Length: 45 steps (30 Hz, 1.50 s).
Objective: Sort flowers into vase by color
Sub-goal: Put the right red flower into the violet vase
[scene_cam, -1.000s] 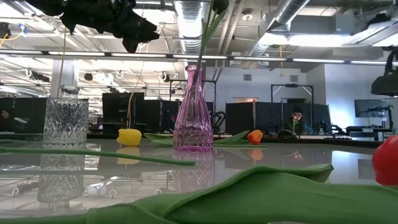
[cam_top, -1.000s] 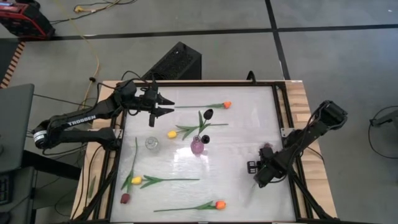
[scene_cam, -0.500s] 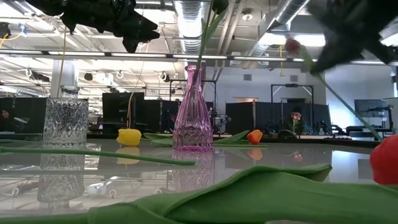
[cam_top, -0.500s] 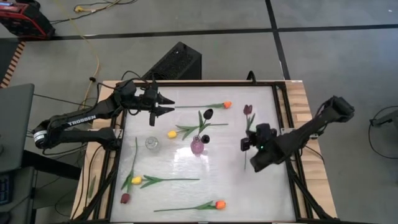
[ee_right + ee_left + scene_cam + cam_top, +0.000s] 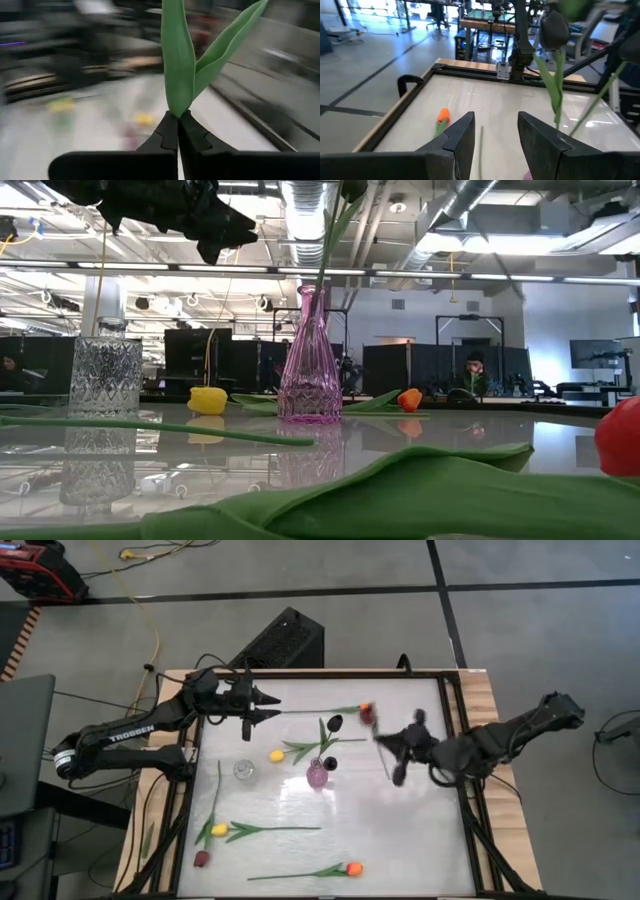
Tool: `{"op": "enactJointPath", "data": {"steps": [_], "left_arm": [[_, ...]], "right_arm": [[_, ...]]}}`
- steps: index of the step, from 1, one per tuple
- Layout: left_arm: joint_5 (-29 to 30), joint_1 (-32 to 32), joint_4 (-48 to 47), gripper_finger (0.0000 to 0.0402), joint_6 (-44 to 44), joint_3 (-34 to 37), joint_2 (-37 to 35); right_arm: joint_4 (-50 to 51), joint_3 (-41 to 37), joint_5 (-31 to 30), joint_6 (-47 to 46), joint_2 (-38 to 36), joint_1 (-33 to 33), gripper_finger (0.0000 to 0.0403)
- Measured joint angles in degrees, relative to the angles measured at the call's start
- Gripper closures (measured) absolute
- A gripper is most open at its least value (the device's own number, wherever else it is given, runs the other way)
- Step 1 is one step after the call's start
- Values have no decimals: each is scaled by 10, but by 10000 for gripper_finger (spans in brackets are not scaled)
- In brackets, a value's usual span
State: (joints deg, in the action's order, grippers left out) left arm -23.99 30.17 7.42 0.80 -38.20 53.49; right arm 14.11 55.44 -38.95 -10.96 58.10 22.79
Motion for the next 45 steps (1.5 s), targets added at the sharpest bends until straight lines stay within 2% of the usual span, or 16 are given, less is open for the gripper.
{"op": "enactJointPath", "data": {"steps": [2,4,6,8,13,18,21,28,36,45], "left_arm": [[6,0,0,265,-1,0,0],[7,0,0,265,-1,0,0],[7,0,-1,265,-1,0,0],[7,0,-5,265,0,0,0],[7,0,-5,265,4,0,0],[7,0,-5,265,5,0,0],[7,0,-8,265,5,0,0],[7,0,-8,265,-3,0,0],[5,0,-10,265,-8,0,0],[5,0,-21,265,-10,0,0]], "right_arm": [[-53,0,130,59,-11,-24,380],[-95,0,233,102,-18,-47,380],[-133,0,286,130,-20,-69,380],[-165,0,312,156,-17,-91,380],[-239,0,324,195,21,-148,380],[-347,0,390,183,66,-199,380],[-385,0,405,180,88,-216,380],[-455,0,436,146,122,-240,380],[-510,0,437,153,173,-241,380],[-528,0,437,153,210,-241,380]]}}
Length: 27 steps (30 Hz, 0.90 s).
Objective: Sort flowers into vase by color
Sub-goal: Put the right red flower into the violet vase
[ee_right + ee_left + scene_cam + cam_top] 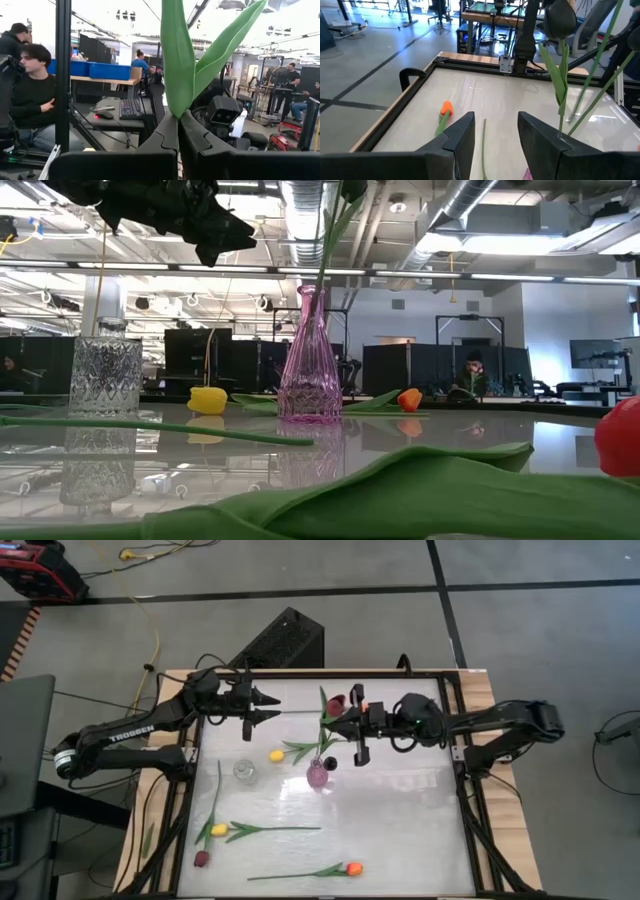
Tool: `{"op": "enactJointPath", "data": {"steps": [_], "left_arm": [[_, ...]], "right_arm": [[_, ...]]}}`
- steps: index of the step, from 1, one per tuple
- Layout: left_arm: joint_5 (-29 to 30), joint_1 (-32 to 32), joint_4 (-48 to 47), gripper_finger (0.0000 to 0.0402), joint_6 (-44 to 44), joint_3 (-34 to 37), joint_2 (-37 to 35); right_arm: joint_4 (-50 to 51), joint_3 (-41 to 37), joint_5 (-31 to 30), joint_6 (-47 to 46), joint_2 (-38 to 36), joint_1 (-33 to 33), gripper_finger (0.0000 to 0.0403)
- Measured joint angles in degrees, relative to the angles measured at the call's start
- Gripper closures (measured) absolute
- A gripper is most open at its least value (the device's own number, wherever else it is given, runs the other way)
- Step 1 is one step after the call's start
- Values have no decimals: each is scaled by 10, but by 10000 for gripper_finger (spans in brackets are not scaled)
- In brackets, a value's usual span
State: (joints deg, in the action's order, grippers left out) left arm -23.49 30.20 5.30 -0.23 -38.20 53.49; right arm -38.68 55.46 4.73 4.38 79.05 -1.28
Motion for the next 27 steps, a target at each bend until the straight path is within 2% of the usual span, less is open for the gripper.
{"op": "enactJointPath", "data": {"steps": [27], "left_arm": [[-1,0,-12,265,-6,0,0]], "right_arm": [[0,0,0,-14,47,5,378]]}}
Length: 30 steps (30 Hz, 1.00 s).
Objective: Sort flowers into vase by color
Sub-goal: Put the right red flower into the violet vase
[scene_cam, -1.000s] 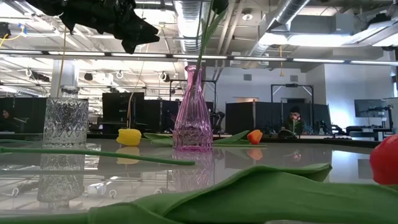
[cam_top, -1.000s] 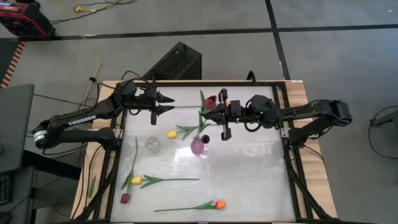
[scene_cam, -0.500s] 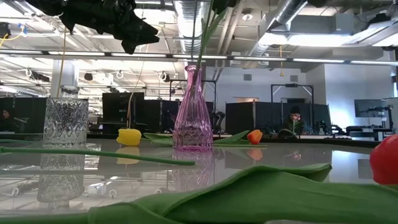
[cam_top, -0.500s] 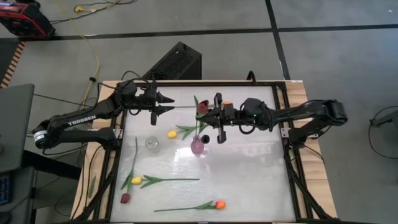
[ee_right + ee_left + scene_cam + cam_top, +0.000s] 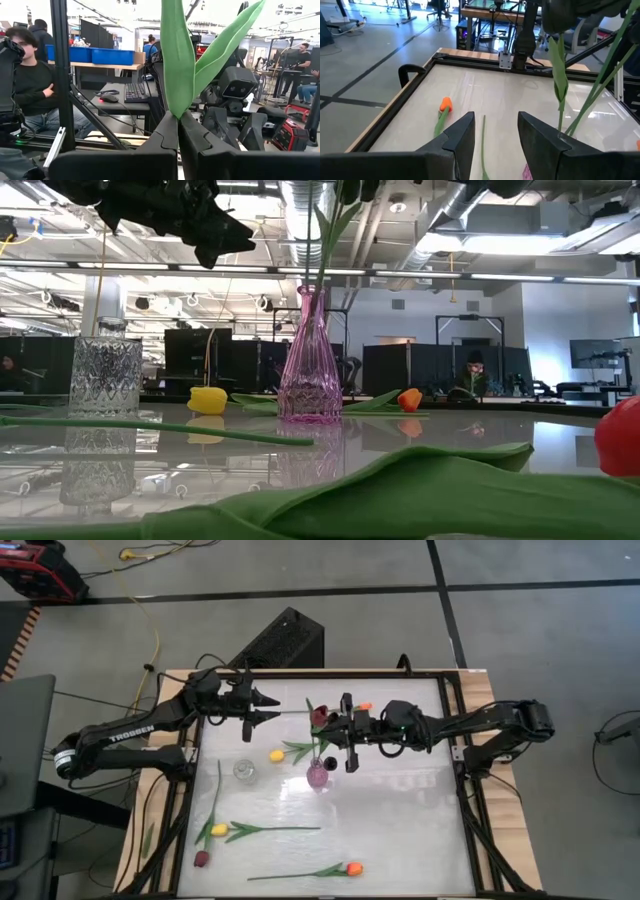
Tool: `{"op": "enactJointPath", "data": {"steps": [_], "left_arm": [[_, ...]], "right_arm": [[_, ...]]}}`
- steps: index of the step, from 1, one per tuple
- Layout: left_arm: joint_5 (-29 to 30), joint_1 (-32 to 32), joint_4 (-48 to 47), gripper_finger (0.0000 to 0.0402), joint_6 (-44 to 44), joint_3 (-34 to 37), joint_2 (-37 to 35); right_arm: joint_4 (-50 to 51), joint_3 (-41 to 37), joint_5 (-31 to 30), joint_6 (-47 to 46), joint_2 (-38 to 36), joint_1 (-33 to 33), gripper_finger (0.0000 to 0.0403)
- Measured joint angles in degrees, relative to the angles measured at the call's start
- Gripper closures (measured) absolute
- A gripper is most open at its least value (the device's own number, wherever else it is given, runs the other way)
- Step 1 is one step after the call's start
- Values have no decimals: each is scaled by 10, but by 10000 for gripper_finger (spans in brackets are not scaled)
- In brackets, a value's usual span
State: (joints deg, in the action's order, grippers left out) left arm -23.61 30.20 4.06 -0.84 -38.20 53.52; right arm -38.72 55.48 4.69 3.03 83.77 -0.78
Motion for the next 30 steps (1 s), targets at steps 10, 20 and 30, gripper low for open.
{"op": "enactJointPath", "data": {"steps": [10,20,30], "left_arm": [[0,0,-8,265,0,0,0],[0,0,-8,265,1,0,0],[0,0,-9,265,2,0,0]], "right_arm": [[19,0,-1,0,0,-9,314],[196,35,-1,-2,-37,-7,227],[517,154,-3,-1,-52,0,175]]}}
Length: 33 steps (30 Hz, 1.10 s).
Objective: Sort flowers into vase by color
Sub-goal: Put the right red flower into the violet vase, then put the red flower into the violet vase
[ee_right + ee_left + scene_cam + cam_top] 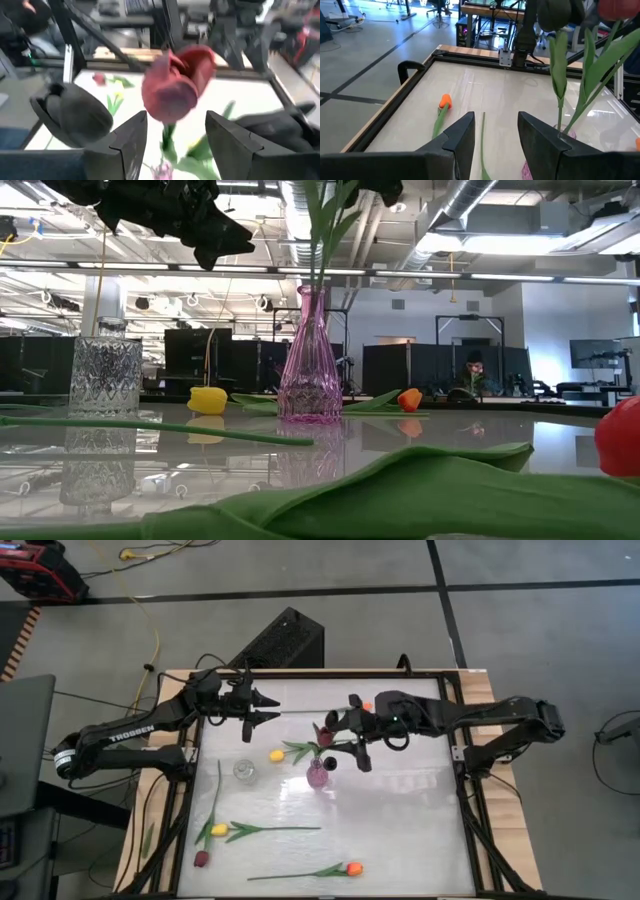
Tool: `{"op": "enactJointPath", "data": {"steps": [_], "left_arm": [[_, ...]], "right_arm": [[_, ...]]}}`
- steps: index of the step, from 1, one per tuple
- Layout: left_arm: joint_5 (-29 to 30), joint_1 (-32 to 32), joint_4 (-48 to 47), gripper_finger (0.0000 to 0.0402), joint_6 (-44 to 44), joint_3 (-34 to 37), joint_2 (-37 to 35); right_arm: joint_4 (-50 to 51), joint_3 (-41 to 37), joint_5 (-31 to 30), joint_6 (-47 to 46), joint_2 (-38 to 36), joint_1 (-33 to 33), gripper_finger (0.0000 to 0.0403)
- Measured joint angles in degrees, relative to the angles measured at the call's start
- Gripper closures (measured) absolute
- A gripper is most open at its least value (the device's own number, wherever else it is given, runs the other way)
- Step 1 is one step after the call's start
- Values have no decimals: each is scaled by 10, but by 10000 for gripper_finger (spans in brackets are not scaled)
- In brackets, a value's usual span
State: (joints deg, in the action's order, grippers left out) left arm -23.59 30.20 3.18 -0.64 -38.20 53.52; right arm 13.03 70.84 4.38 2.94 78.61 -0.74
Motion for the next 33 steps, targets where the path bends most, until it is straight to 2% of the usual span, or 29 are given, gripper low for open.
{"op": "enactJointPath", "data": {"steps": [12,16,20,25,29,33], "left_arm": [[-3,0,-36,265,5,0,0],[-40,0,-65,265,9,0,0],[-75,0,-95,265,18,0,0],[-91,0,-150,265,29,0,0],[-94,-7,-197,265,51,0,0],[-107,-48,-248,265,84,-3,-4]], "right_arm": [[263,134,0,-11,0,0,176],[338,160,1,-48,0,1,176],[403,162,1,-85,0,15,176],[469,155,1,-123,0,51,176],[474,137,-29,-143,0,93,176],[462,100,-66,-155,0,132,176]]}}
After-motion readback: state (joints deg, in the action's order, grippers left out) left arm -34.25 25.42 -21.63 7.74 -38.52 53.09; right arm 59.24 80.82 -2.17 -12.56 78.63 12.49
